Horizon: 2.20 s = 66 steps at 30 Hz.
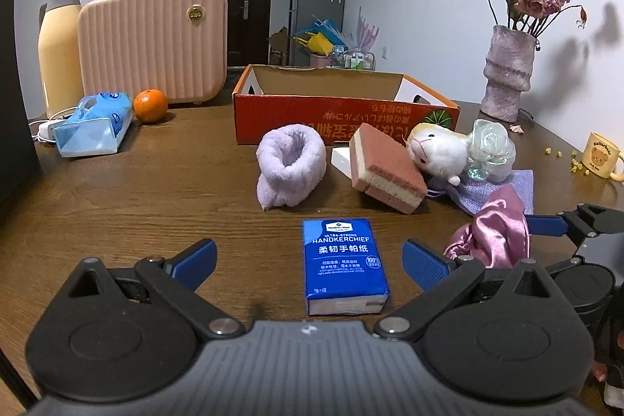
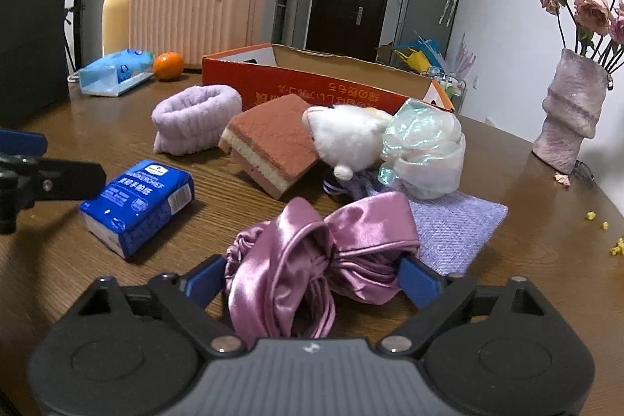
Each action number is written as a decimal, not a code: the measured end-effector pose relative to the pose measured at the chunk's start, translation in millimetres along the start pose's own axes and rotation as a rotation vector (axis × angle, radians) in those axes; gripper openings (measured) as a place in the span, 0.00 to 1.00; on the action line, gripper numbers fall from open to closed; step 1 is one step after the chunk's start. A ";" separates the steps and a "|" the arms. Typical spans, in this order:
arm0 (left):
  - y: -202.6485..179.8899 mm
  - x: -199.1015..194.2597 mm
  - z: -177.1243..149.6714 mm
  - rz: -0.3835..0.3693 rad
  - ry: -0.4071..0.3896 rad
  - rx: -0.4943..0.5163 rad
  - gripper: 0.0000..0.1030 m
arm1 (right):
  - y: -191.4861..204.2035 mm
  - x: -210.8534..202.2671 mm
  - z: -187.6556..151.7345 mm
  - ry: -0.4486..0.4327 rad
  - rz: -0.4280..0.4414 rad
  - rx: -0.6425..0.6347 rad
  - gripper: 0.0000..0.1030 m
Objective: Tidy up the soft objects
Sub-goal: 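Grasp the pink satin bow with the right gripper while the left approaches the tissue pack, then grasp the blue handkerchief tissue pack with the left gripper while the right holds the bow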
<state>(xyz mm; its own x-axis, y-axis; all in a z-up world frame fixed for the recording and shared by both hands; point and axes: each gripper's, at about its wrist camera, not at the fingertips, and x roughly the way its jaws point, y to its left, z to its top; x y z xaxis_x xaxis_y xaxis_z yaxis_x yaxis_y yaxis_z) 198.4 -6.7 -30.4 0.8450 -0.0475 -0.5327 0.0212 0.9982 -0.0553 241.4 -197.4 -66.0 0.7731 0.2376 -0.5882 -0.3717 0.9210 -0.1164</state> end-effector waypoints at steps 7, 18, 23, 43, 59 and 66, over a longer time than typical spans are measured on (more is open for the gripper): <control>-0.2 6.5 -0.9 0.013 0.024 -0.002 1.00 | -4.2 -1.7 0.1 -0.011 0.030 0.027 0.73; -0.8 11.1 -2.0 0.027 0.035 0.002 1.00 | -3.3 -6.7 -1.5 -0.031 0.050 0.036 0.16; -0.4 12.6 -2.4 0.037 0.034 0.002 1.00 | -4.1 -16.3 -3.0 -0.078 0.038 0.049 0.14; -25.7 45.9 1.5 0.058 0.108 0.069 1.00 | -37.8 -52.5 -5.9 -0.287 -0.050 0.209 0.14; -27.7 64.0 0.9 0.058 0.176 0.063 0.76 | -37.9 -50.8 -6.8 -0.282 -0.065 0.223 0.14; -25.8 58.5 0.6 0.015 0.166 0.052 0.51 | -37.6 -48.7 -6.6 -0.276 -0.069 0.223 0.14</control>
<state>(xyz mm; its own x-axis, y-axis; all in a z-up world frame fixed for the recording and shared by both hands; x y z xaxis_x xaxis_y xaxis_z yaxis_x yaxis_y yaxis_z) 247.6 -35.2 -59.7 0.7456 -0.0332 -0.6655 0.0406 0.9992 -0.0043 214.3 -245.6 -38.3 0.9134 0.2192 -0.3430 -0.2163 0.9752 0.0471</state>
